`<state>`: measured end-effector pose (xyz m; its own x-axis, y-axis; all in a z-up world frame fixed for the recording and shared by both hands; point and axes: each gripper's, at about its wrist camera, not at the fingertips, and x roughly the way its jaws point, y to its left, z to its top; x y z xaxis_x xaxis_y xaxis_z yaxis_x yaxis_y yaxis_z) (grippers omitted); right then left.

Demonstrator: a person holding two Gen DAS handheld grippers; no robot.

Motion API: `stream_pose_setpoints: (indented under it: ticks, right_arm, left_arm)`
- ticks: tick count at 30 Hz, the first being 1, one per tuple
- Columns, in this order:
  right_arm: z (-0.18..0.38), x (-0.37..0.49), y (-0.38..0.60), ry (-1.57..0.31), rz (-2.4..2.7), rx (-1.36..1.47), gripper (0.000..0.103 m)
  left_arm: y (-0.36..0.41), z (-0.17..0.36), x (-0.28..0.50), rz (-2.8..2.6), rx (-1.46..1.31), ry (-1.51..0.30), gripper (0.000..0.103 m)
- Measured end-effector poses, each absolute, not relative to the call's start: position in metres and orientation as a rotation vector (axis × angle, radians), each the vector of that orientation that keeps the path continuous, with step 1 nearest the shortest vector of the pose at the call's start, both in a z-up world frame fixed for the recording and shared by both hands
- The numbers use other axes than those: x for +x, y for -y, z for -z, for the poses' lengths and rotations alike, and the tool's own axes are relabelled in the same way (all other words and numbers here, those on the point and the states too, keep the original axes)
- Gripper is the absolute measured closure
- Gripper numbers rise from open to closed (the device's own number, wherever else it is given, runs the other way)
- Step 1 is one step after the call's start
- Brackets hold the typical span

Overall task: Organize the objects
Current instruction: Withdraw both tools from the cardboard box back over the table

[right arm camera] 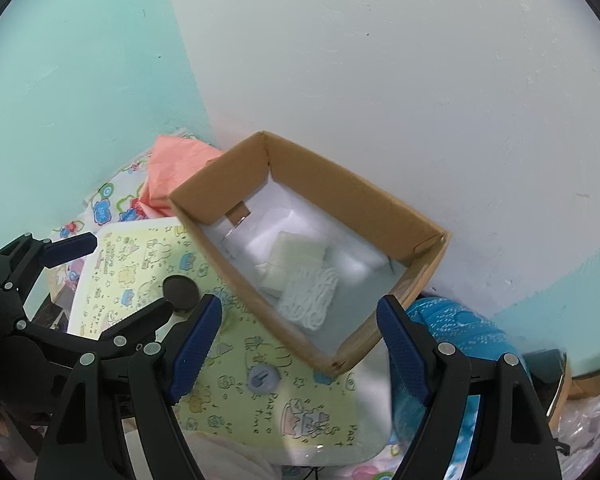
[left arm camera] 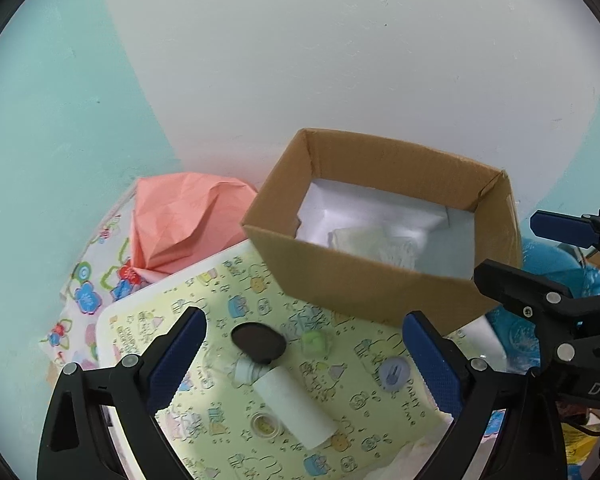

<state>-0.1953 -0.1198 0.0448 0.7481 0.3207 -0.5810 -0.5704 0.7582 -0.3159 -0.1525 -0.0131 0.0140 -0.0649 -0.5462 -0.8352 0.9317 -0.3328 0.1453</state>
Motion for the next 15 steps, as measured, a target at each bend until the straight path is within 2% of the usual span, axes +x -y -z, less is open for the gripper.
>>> stream_pose_setpoints:
  ticks: [15]
  right_arm:
    - [-0.028, -0.238, 0.102, -0.453, -0.574, -0.558, 0.021]
  left_arm:
    - [-0.017, -0.021, -0.117, 1.644, 0.970, -0.554, 0.004]
